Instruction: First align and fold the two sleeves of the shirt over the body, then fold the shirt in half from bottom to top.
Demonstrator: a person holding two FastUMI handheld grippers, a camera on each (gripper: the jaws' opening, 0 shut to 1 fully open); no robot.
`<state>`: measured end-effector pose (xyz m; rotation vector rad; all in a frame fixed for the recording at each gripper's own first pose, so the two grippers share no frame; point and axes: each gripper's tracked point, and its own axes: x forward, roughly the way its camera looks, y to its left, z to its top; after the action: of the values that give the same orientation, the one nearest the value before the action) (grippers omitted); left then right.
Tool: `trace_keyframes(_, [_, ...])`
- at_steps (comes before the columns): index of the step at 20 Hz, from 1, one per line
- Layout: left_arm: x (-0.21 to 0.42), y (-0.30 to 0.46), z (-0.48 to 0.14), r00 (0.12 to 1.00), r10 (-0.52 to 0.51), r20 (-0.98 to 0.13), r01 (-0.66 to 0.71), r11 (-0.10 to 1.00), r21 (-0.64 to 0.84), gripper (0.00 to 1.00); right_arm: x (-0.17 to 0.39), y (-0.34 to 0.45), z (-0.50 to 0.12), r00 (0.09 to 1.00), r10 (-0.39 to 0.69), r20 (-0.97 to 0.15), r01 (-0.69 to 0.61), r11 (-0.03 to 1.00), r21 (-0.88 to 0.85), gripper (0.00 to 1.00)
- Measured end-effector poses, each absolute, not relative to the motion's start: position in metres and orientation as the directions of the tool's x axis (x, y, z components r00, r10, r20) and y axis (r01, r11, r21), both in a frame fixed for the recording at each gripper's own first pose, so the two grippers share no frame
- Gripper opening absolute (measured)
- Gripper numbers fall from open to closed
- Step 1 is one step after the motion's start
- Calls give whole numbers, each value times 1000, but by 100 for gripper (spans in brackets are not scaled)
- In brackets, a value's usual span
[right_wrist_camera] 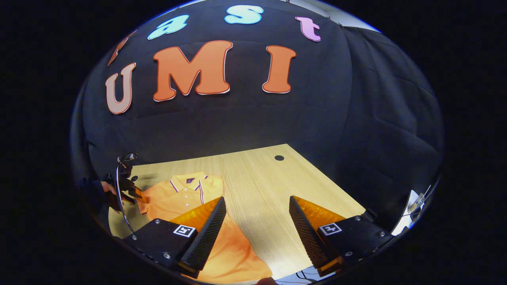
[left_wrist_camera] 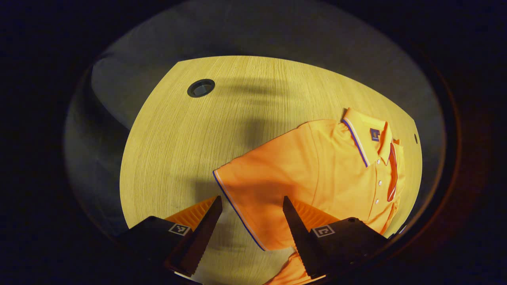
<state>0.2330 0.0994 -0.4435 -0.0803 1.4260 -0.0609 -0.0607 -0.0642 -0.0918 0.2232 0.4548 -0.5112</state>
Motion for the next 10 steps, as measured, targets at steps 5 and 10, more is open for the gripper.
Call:
trace_keyframes(5, [245, 86, -441, 172, -137, -975, 61, 990, -128, 58, -76, -65, -97, 758, -437, -485, 540, 837, 90, 98])
trace_keyframes(10, [254, 68, -421, 247, -226, -942, 118, 972, -203, 10, -79, -66, -95, 759, -440, -480, 538, 839, 82, 98])
